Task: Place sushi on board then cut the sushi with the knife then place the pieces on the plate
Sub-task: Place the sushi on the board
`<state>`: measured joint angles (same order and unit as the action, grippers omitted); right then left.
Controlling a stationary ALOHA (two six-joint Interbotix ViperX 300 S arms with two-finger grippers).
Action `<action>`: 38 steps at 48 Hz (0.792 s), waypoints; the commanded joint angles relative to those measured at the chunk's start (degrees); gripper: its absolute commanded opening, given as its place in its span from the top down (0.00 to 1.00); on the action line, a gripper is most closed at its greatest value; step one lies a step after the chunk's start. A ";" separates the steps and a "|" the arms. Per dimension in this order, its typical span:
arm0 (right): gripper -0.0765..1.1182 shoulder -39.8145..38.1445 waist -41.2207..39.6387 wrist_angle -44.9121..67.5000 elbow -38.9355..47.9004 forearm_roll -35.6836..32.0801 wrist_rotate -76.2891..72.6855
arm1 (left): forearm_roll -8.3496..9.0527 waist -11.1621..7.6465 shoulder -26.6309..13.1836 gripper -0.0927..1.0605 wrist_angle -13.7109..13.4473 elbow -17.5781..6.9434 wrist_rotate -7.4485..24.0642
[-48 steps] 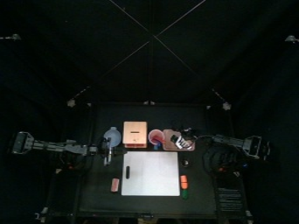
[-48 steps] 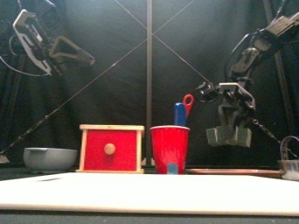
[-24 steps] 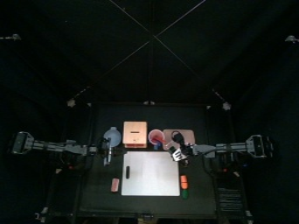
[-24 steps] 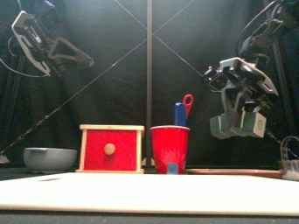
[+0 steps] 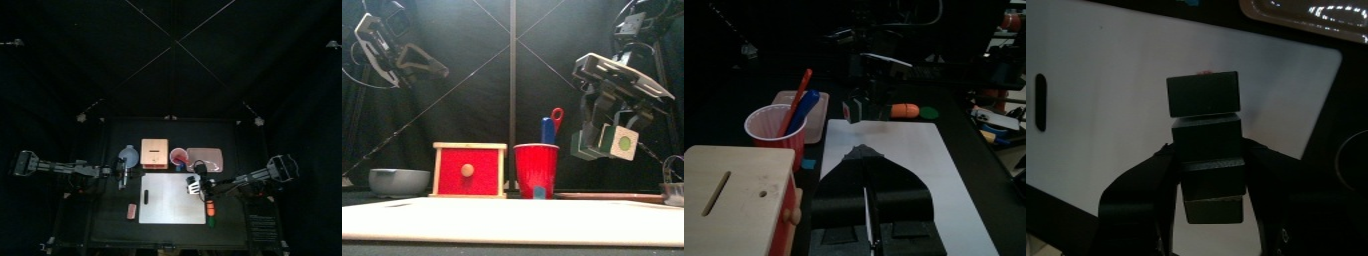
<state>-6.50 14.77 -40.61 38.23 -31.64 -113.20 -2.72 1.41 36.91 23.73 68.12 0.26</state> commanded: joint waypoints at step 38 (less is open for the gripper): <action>0.43 22.24 2.46 -17.67 -27.95 7.03 -9.05 | 0.18 0.09 0.53 0.94 0.18 -0.62 0.18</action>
<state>16.70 17.49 -57.83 12.13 -25.31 -122.08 -2.64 1.41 37.44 23.64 68.12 0.35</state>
